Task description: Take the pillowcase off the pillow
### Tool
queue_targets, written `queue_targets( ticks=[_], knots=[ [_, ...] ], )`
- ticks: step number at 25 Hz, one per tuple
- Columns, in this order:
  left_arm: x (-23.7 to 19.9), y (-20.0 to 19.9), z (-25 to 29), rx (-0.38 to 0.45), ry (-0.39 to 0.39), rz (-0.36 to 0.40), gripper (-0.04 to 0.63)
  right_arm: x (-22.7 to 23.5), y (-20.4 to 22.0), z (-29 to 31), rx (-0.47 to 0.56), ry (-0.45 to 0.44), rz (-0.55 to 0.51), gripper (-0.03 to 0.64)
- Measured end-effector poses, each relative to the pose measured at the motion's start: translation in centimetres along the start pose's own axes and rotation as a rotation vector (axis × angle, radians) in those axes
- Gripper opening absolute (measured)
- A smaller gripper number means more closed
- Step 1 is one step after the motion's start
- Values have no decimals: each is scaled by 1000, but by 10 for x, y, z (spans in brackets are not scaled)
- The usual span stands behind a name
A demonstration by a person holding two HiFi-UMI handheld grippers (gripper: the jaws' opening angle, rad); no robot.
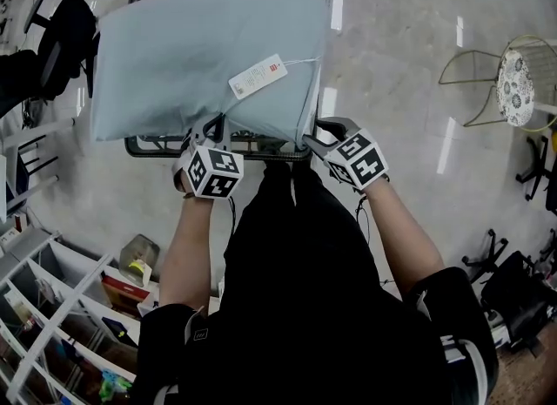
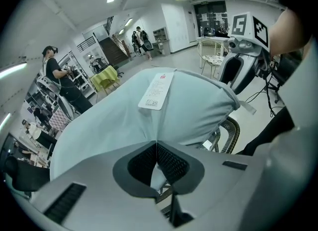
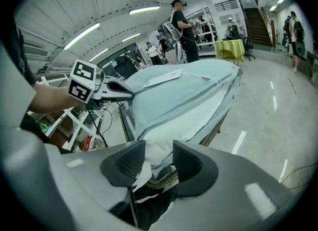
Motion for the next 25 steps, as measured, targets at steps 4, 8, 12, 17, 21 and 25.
queue_targets(
  ticks=[4,8,12,17,21,25],
  knots=[
    [-4,4,-4,5,-7,-35,8,-13,6,3,-83,-17,-94,213],
    [-2,6,-4,2,-16,-22,8,-9,9,28,-138,77,-230,212],
    [1,11,-4,-20,-33,57,6,-3,8,45,-168,109,-342,121],
    [-10,18,-6,-46,-70,148,6,3,-6,24,-152,91,-425,35],
    [-27,22,-13,-49,-97,149,6,4,-25,6,-131,72,-428,31],
    [-59,37,-21,-109,-171,128,3,16,-36,-2,-106,91,-385,31]
  ],
)
Point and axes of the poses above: the fingertips, and each gripper's own axes: z forward along the fingers, x to its right, y out of its underside, the point moved 2 cm from there along -z, backward along the fingers, and after that the axes turned 8 degrees about x, right-handed, at the moved point
